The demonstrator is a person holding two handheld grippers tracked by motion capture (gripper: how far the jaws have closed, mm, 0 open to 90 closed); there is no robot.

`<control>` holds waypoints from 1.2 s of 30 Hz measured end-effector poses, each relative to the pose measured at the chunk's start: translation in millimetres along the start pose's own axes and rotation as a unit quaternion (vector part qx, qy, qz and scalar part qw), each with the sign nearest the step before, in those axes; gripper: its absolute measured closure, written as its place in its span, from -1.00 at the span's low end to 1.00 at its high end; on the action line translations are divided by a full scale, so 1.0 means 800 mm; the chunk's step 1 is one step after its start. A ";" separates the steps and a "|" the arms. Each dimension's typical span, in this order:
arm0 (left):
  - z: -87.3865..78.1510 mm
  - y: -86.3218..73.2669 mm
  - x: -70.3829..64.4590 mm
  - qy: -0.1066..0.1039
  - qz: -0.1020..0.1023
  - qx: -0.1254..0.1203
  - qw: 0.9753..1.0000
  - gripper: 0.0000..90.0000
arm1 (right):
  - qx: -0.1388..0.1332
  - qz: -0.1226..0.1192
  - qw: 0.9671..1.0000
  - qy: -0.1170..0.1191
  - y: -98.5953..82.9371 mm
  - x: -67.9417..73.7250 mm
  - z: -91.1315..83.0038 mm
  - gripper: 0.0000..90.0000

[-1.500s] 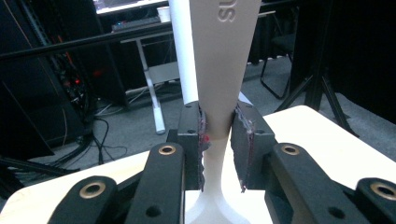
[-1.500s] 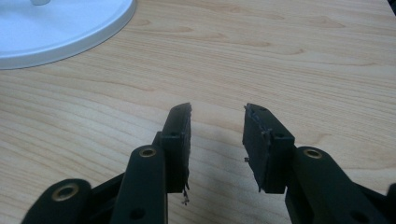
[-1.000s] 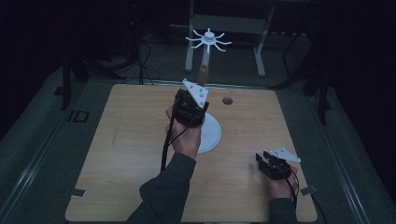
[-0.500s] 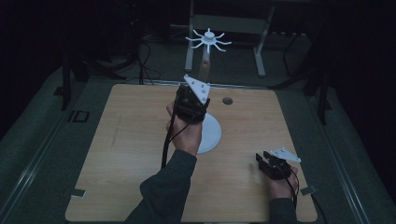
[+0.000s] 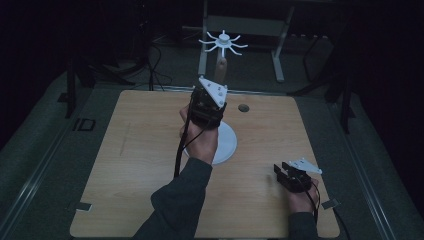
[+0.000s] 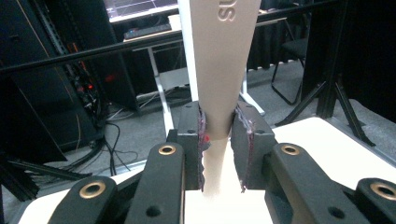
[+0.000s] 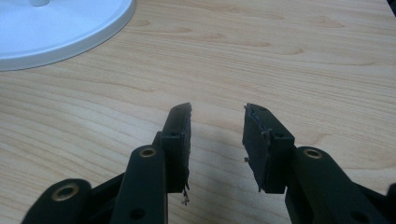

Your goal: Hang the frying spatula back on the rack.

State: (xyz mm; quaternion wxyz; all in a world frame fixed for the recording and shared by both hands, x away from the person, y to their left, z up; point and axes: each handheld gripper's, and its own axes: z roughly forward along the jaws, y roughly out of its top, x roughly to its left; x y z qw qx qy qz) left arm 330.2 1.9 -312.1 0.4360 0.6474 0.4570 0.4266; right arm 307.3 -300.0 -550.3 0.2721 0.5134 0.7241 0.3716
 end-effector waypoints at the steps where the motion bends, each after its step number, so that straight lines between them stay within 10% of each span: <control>1: 0.000 0.000 0.000 0.001 0.000 0.000 1.000 0.65 | 0.000 0.001 1.000 0.000 0.000 0.000 0.000 0.37; 36: 0.014 0.008 -0.003 0.016 -0.003 0.021 1.000 0.65 | 0.000 0.001 1.000 0.000 0.000 -0.001 -0.001 0.37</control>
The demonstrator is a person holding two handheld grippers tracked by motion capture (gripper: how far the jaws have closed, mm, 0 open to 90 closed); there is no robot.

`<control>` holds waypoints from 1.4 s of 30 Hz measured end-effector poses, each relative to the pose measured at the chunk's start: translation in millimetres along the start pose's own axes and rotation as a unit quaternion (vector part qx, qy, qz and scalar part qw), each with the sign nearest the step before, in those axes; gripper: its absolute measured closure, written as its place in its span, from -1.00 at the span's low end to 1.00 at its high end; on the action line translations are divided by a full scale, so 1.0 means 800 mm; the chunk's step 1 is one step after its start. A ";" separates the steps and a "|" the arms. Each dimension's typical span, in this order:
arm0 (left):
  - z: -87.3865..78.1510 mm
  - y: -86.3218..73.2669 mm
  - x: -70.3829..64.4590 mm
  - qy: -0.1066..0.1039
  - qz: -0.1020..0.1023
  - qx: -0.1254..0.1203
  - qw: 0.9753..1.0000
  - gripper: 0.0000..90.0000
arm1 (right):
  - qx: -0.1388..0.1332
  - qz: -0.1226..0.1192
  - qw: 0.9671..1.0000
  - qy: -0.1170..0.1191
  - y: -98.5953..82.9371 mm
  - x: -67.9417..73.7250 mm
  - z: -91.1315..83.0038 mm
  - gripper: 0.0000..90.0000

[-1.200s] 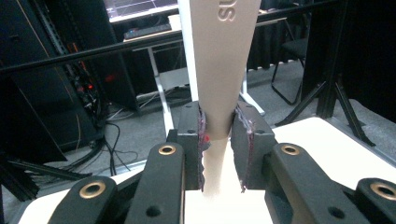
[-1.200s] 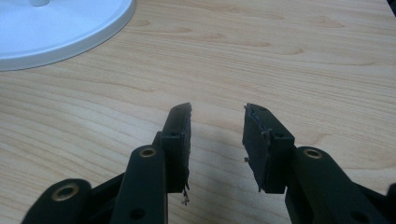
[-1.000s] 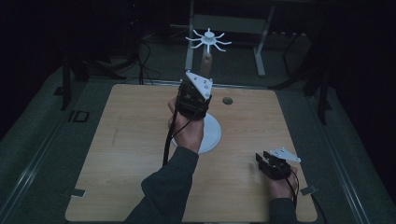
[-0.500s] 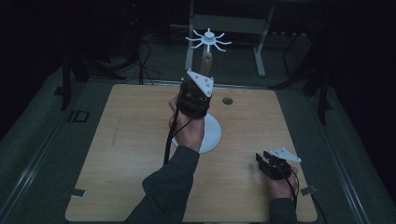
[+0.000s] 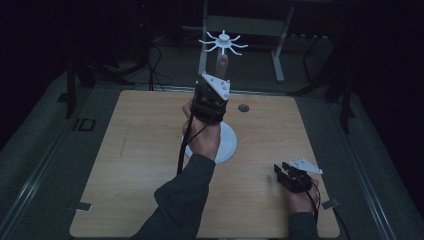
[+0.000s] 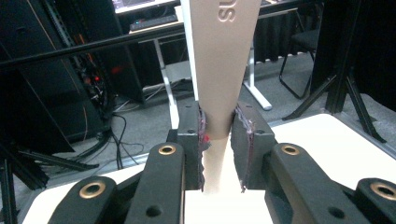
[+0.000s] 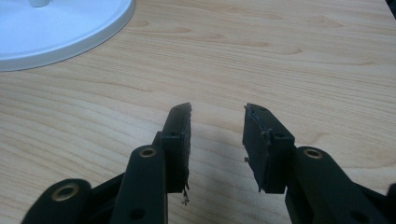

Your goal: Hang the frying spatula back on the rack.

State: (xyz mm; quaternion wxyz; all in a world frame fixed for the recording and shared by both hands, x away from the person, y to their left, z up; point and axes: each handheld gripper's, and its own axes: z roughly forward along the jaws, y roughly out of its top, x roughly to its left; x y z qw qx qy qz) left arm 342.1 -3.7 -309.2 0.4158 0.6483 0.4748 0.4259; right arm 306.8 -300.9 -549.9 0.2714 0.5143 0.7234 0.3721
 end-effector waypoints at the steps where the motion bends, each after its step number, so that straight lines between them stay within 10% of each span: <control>1: 0.000 0.000 0.000 -0.001 -0.001 0.000 1.000 0.65 | 0.000 0.000 1.000 0.000 0.000 0.000 0.000 0.37; 42: 0.024 0.006 0.002 0.013 0.006 0.021 1.000 0.65 | 0.000 0.002 1.000 0.000 -0.001 -0.001 -0.001 0.37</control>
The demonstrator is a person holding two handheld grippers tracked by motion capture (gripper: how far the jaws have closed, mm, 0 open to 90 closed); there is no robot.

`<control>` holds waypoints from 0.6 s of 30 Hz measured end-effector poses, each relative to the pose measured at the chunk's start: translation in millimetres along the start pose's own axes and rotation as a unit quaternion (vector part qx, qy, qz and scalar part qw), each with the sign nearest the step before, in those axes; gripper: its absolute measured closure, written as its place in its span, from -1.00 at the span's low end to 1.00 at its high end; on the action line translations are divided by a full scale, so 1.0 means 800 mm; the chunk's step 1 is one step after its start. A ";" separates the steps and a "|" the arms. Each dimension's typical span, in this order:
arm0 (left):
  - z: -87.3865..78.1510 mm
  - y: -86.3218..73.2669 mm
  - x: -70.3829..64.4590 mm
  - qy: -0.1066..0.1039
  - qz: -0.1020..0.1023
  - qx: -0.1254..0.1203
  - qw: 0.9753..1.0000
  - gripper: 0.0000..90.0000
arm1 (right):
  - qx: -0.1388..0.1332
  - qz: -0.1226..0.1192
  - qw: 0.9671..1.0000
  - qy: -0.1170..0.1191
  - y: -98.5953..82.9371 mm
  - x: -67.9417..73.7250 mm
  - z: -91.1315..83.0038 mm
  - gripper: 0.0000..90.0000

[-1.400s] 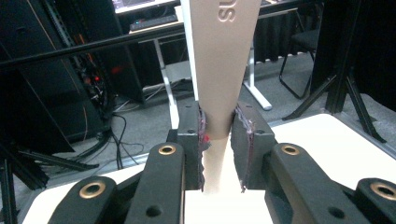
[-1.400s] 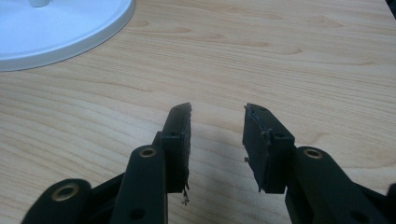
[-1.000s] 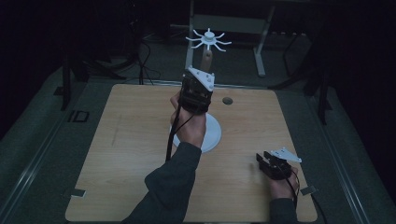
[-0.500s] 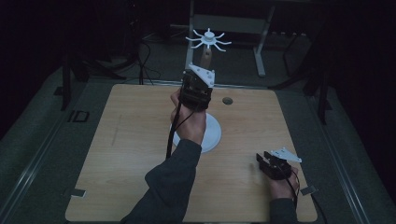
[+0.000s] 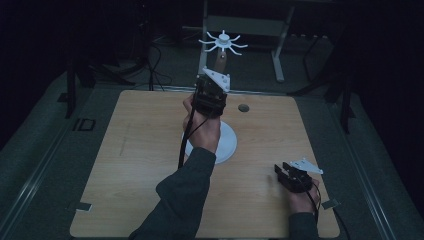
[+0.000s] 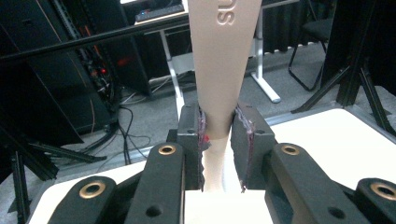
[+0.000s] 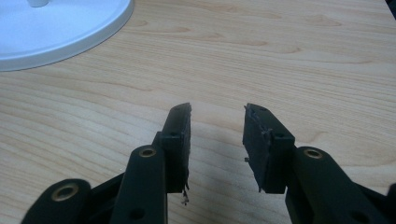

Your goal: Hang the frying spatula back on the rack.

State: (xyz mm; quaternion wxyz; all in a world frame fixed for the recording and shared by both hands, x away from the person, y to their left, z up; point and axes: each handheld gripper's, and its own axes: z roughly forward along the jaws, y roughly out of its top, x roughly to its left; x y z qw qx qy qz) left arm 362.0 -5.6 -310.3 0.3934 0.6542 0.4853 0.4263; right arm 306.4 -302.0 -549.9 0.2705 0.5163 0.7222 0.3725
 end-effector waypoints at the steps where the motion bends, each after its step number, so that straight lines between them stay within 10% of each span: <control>1: 0.000 0.000 0.000 -0.001 0.000 0.001 1.000 0.65 | -0.001 0.000 1.000 0.000 0.000 0.000 0.000 0.37; 18: 0.004 -0.009 0.000 -0.009 0.018 -0.002 1.000 0.48 | -0.001 0.000 1.000 0.000 0.000 0.000 -0.001 0.35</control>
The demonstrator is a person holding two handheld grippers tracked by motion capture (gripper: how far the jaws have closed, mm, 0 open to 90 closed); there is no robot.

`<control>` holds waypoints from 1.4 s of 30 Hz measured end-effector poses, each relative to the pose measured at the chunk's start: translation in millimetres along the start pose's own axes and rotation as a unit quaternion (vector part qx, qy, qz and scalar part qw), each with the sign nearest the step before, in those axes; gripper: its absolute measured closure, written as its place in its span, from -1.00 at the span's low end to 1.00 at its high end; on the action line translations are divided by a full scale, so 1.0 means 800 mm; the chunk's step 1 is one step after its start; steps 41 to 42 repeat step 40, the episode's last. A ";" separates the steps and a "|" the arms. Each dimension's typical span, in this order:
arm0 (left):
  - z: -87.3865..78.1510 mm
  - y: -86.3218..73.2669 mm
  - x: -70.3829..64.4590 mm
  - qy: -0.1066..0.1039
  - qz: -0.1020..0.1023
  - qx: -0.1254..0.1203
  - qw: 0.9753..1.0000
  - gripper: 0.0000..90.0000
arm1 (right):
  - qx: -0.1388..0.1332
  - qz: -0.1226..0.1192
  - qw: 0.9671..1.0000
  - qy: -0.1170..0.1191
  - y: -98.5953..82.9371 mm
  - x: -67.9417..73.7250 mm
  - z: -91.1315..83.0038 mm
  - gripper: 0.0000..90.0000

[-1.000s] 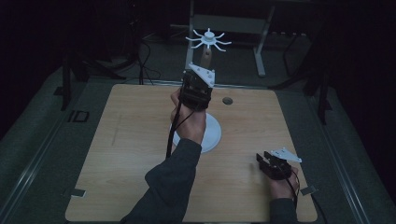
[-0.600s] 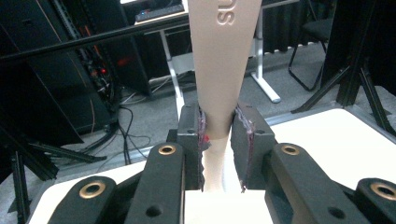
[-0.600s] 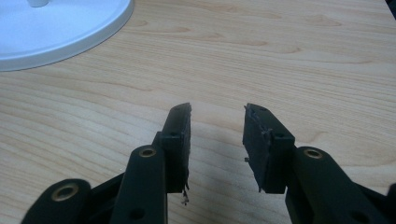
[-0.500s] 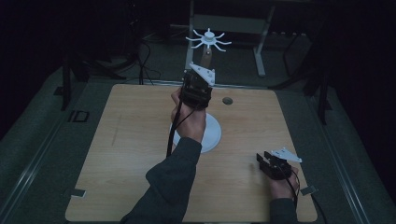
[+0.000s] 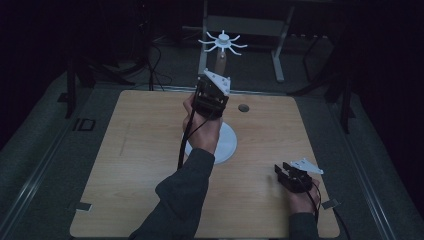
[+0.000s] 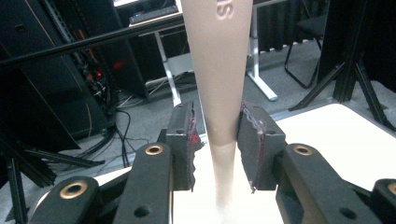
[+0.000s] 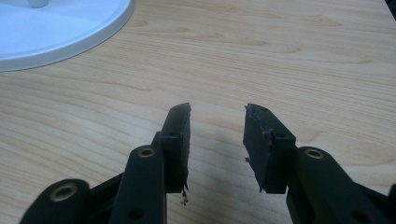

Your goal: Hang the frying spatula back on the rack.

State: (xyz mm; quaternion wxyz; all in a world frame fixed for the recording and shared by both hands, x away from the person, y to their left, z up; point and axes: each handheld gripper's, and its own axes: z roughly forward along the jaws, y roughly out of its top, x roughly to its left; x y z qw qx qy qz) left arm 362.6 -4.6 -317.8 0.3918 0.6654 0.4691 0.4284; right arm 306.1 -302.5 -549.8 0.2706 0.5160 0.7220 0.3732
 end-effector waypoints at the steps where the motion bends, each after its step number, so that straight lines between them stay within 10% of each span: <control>1: 0.001 -0.002 0.000 -0.001 0.001 0.001 1.000 0.46 | 0.000 0.000 1.000 0.000 0.000 0.000 0.000 0.35; 28: -0.018 -0.010 -0.003 -0.069 -0.003 -0.024 0.997 -0.06 | 0.002 -0.001 1.000 -0.003 0.000 0.000 0.001 0.29; 42: -0.037 -0.023 -0.003 -0.132 -0.007 -0.022 0.991 -0.12 | 0.005 0.002 1.000 -0.004 -0.001 -0.001 0.000 0.28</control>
